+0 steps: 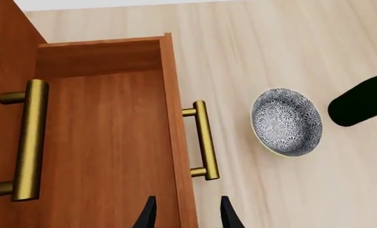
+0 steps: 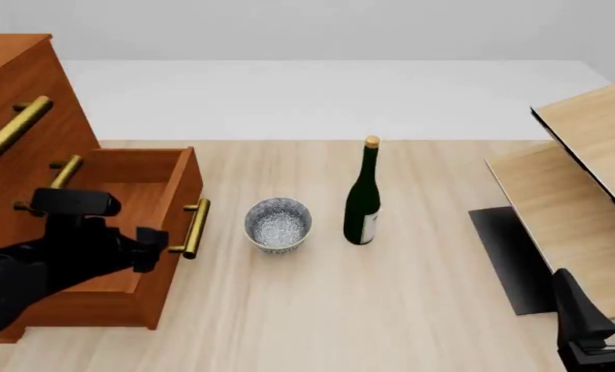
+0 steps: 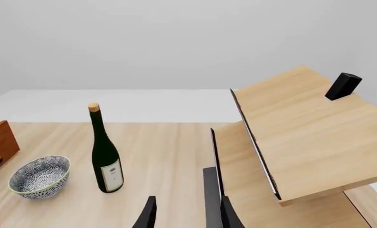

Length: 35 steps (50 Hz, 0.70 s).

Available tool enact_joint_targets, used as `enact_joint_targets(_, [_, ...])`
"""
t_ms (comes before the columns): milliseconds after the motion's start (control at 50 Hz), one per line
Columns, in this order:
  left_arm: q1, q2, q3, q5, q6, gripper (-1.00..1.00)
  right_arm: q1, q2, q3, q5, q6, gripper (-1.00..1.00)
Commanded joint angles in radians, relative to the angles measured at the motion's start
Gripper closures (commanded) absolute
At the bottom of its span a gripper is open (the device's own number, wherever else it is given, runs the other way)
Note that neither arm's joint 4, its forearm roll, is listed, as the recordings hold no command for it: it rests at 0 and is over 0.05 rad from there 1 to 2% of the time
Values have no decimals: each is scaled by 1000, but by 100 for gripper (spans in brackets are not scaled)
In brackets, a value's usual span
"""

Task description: Put the wine bottle in the bottom drawer of the cabinet.

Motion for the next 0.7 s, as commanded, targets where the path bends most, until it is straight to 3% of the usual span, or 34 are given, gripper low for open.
enact_joint_targets(20, [-4, 24, 17, -33, -7, -100, 1, 1, 0, 1, 0, -100])
enact_joint_targets(700, [-32, 152, 78, -183, -50, -100, 3, 2, 0, 6, 0, -100])
